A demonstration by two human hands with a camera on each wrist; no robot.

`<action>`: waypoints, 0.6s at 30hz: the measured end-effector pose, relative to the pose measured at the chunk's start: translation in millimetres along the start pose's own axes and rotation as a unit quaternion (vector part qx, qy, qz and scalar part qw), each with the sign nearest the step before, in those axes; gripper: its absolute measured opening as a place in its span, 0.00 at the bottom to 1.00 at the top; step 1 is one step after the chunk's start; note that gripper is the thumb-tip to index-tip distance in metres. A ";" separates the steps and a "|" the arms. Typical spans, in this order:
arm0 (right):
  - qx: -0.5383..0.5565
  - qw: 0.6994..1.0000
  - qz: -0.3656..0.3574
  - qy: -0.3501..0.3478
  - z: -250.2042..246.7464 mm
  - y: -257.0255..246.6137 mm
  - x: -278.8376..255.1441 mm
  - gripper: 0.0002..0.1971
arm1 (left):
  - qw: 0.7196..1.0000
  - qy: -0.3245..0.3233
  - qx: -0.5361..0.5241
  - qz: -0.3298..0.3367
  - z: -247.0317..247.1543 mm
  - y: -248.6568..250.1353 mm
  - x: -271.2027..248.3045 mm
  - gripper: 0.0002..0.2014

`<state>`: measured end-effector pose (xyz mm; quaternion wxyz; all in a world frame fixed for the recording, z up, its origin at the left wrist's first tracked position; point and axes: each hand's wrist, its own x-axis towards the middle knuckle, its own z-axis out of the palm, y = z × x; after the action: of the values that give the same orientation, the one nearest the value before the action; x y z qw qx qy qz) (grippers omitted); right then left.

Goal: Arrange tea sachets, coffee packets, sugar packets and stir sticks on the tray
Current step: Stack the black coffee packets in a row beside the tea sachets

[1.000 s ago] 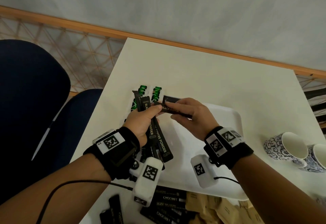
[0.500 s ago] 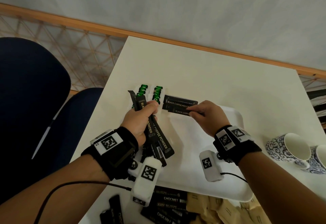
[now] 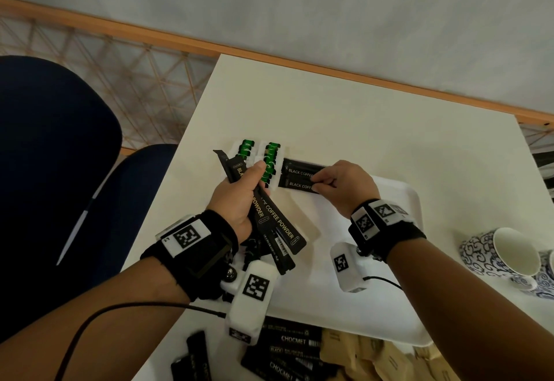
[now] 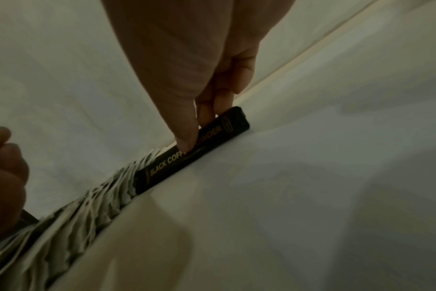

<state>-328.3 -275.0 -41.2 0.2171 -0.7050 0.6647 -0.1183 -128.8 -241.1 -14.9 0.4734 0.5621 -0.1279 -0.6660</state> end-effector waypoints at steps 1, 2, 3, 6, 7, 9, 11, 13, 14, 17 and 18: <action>-0.001 1.000 -0.002 0.002 0.6 0.5 0.2 0.07 | 1.000 0.000 0.000 0.001 0.2 -0.3 0.3 0.10; -0.002 1.000 -0.004 0.001 1.3 1.0 0.4 0.07 | 1.000 0.000 -0.001 0.001 0.0 -0.9 0.3 0.10; -0.001 1.000 -0.004 0.000 2.1 1.4 0.7 0.07 | 1.000 0.001 -0.001 -0.001 0.1 -1.4 0.7 0.10; 0.003 1.000 -0.008 -0.002 4.2 1.4 2.1 0.06 | 1.000 0.003 -0.004 -0.001 0.8 -2.3 1.0 0.10; 0.003 1.000 -0.009 -0.001 4.5 1.0 2.4 0.07 | 1.000 0.004 -0.004 0.000 1.1 -2.5 1.5 0.10; 0.002 1.000 -0.012 -0.004 4.9 1.2 2.9 0.07 | 1.000 0.004 -0.008 0.001 1.9 -2.4 1.5 0.10; 0.003 1.000 -0.013 -0.002 4.0 1.3 2.1 0.09 | 1.000 0.004 -0.012 0.005 2.6 -2.2 1.6 0.11; 0.018 1.000 -0.022 0.013 0.3 -2.0 -1.6 0.08 | 1.000 0.006 -0.015 0.010 3.2 -2.0 1.6 0.12; 0.034 0.999 -0.029 0.024 -2.6 -6.9 -5.1 0.07 | 1.000 0.008 -0.016 0.014 3.7 -1.9 1.4 0.12; 0.156 0.987 -0.018 -0.038 -13.4 -29.8 -24.0 0.13 | 0.999 0.016 -0.022 0.032 5.5 -2.9 0.6 0.12; 0.209 0.973 -0.008 -0.096 -16.0 -37.2 -31.6 0.18 | 0.999 0.020 -0.027 0.039 6.6 -3.0 0.0 0.12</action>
<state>-305.3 -245.3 -6.1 0.4211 -0.6578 0.5955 -0.1879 -136.0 -242.0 -14.8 0.5170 0.5569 -0.1220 -0.6385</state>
